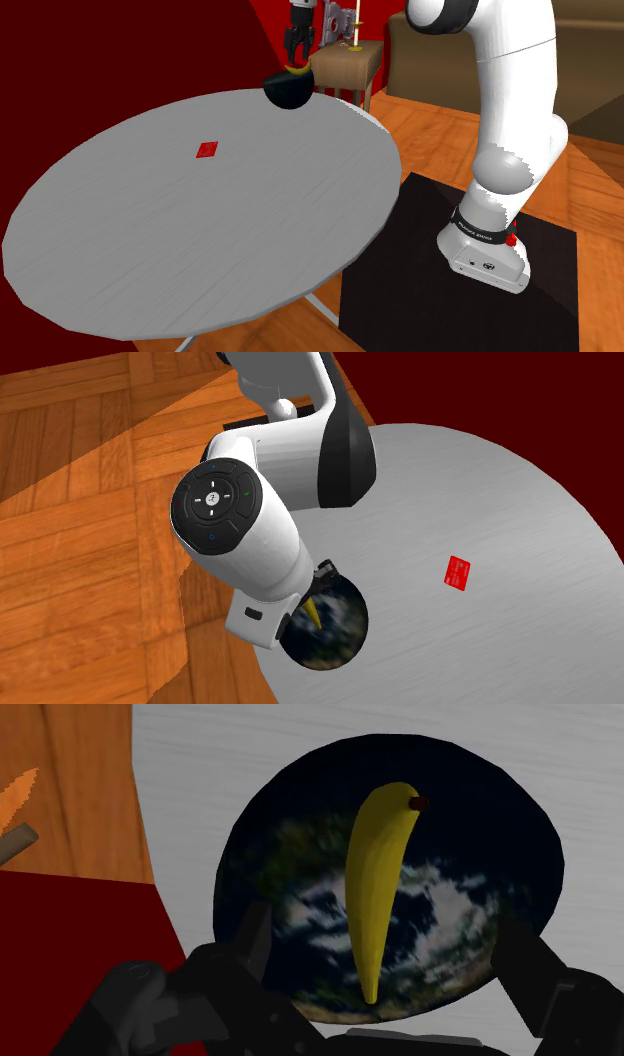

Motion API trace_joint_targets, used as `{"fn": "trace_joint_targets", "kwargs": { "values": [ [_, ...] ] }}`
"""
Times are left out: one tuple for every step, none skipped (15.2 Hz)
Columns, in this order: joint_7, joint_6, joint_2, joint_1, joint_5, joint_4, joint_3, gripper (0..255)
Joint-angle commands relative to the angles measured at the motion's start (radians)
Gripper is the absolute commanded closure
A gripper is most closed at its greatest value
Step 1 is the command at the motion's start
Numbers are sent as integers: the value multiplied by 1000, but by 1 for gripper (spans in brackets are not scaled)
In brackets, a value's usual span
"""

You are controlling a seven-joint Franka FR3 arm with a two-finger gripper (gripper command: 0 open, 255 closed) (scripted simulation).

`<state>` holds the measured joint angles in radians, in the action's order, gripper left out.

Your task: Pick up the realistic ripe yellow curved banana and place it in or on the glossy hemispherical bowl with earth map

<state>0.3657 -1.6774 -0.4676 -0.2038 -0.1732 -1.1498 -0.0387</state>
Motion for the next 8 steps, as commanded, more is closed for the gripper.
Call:
{"fn": "trace_joint_targets", "kwargs": {
  "values": [
    [-2,38,-8,-4,0,46,-1,0],
    [-5,79,-19,-8,-1,97,-1,0],
    [-8,122,-34,-13,-2,156,-1,0],
    [-11,159,-50,-17,-2,208,-1,0],
    [-11,159,-50,-17,-2,208,-1,0],
    [-11,159,-50,-17,-2,208,-1,0],
    [-11,158,-50,-17,-2,208,-1,0],
    [-11,159,-50,-17,-2,208,-1,0]
  ]
}}
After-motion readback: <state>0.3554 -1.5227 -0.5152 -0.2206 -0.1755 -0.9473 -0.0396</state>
